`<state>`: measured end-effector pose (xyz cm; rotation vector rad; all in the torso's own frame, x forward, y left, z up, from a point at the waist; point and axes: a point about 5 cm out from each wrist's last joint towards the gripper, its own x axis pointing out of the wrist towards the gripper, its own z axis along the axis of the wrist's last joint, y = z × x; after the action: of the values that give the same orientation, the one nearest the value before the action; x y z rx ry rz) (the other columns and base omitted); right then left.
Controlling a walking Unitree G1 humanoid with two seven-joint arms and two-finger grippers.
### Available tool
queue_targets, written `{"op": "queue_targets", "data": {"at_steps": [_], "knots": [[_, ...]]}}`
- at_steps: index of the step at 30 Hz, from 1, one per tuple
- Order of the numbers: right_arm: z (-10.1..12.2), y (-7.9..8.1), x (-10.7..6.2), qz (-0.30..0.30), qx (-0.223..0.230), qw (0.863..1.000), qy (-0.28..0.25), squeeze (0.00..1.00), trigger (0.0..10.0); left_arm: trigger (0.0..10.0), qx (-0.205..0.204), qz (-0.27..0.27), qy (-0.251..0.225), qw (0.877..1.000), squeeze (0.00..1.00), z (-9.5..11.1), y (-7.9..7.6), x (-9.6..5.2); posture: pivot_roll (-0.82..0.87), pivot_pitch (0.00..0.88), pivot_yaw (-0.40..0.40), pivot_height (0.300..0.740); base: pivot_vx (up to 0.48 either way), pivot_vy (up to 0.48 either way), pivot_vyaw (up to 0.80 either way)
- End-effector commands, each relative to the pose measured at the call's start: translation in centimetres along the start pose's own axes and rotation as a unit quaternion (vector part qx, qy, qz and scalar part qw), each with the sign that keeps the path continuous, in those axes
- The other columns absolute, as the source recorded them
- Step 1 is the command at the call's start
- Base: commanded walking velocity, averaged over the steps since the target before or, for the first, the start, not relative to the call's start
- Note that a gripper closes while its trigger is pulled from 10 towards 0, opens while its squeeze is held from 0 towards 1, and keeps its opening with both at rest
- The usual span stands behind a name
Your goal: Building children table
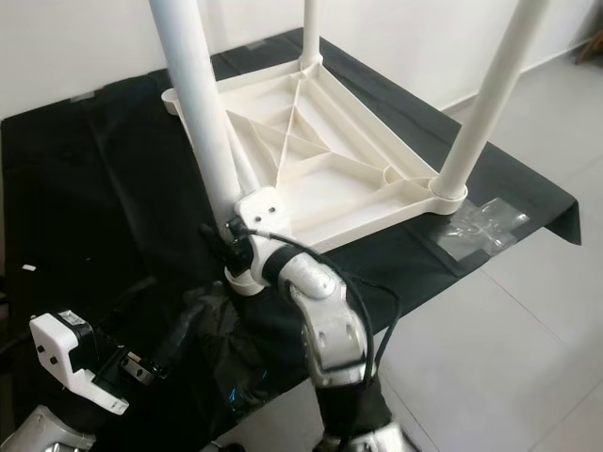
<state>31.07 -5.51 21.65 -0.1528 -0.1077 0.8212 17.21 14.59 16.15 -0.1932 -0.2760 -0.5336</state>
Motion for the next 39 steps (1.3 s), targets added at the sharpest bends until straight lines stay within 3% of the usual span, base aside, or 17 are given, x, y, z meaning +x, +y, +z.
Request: {"op": "queue_targets", "data": {"at_steps": [1, 3, 4, 5, 6, 7, 8, 11, 17, 18, 19, 26, 34, 36, 39], "knots": [[0.8, 0.1, 0.4, 0.080, 0.002, 0.996, -0.029, 1.00, 10.0, 10.0, 0.002, 0.005, 0.012, 1.000, 0.00, -0.3, 0.1, -0.3, -0.01, 0.189, 0.040, 0.740, 0.000, 0.000, 0.00], [2.0, -0.8, 0.2, 0.176, -0.024, 0.983, -0.042, 1.00, 10.0, 10.0, 0.001, 0.005, 0.011, 1.000, 0.00, -0.3, -0.1, -0.3, -0.01, 0.193, 0.039, 0.740, 0.000, 0.000, 0.00], [2.0, -0.8, 0.2, 0.176, -0.024, 0.983, -0.042, 1.00, 10.0, 10.0, 0.001, 0.005, 0.011, 1.000, 0.00, -0.3, -0.1, -0.3, -0.01, 0.193, 0.039, 0.740, 0.000, 0.000, 0.00], [2.2, -1.2, 0.1, 0.201, -0.035, 0.978, -0.041, 0.72, 10.0, 10.0, 0.001, 0.005, 0.011, 1.000, 0.00, -0.3, -0.1, -0.3, -0.01, 0.193, 0.039, 0.740, 0.000, 0.000, 0.00], [2.5, -1.9, 0.2, 0.232, -0.039, 0.971, -0.038, 0.28, 10.0, 10.0, 0.001, 0.005, 0.010, 1.000, 0.00, -0.3, -0.1, -0.4, 0.00, 0.198, 0.038, 0.740, 0.000, 0.000, 0.00], [2.5, -1.9, 0.2, 0.232, -0.039, 0.971, -0.038, 0.28, 10.0, 10.0, 0.001, 0.005, 0.010, 1.000, 0.00, -0.3, -0.1, -0.4, 0.00, 0.198, 0.038, 0.740, 0.000, 0.000, 0.00], [2.8, -2.4, 0.4, 0.264, -0.043, 0.963, -0.034, 0.00, 10.0, 10.0, 0.001, 0.006, 0.010, 1.000, 0.00, -0.2, -0.2, -0.4, 0.00, 0.198, 0.038, 0.740, 0.000, 0.000, 0.00], [3.3, -3.3, 1.1, 0.302, -0.036, 0.952, -0.031, 0.00, 10.0, 10.0, 0.001, 0.006, 0.011, 1.000, 0.00, -0.2, -0.3, -0.5, 0.01, 0.202, 0.039, 0.740, 0.000, 0.000, 0.00], [3.5, -3.9, 2.3, 0.311, -0.031, 0.950, -0.026, 0.00, 10.0, 10.0, 0.000, 0.007, 0.012, 1.000, 0.00, -0.1, -0.4, -0.6, 0.01, 0.205, 0.040, 0.740, 0.000, 0.000, 0.00], [3.6, -4.1, 2.6, 0.320, -0.028, 0.947, -0.026, 0.00, 2.9, 10.0, 0.000, 0.007, 0.012, 1.000, 0.00, -0.1, -0.4, -0.6, 0.02, 0.207, 0.040, 0.740, 0.000, 0.000, 0.00], [3.6, -4.2, 2.8, 0.327, -0.026, 0.944, -0.026, 0.00, 0.0, 10.0, 0.000, 0.007, 0.012, 1.000, 0.00, -0.1, -0.5, -0.6, 0.02, 0.209, 0.038, 0.740, 0.000, 0.000, 0.00], [3.6, -4.7, 2.9, 0.344, -0.025, 0.938, -0.027, 0.00, 0.0, 10.0, -0.001, 0.008, 0.012, 1.000, 0.00, -0.1, -0.6, -0.7, 0.02, 0.212, 0.039, 0.740, 0.000, 0.000, 0.00], [3.7, -5.7, 2.3, 0.305, -0.036, 0.951, -0.042, 0.00, 0.0, 10.0, -0.002, 0.007, 0.012, 1.000, 0.00, -0.1, -0.6, -0.6, 0.01, 0.209, 0.041, 0.740, 0.000, 0.000, 0.00], [3.6, -6.1, 1.9, 0.277, -0.041, 0.959, -0.047, 0.00, 0.0, 10.0, -0.002, 0.008, 0.011, 1.000, 0.00, -0.1, -0.5, -0.6, 0.00, 0.207, 0.043, 0.740, 0.000, 0.000, 0.00], [1.7, -5.7, 0.4, 0.156, -0.023, 0.987, -0.040, 0.00, 0.0, 10.0, -0.002, 0.007, 0.011, 1.000, 0.00, -0.1, -0.4, -0.5, 0.00, 0.205, 0.039, 0.740, 0.000, 0.000, 0.00]]}}
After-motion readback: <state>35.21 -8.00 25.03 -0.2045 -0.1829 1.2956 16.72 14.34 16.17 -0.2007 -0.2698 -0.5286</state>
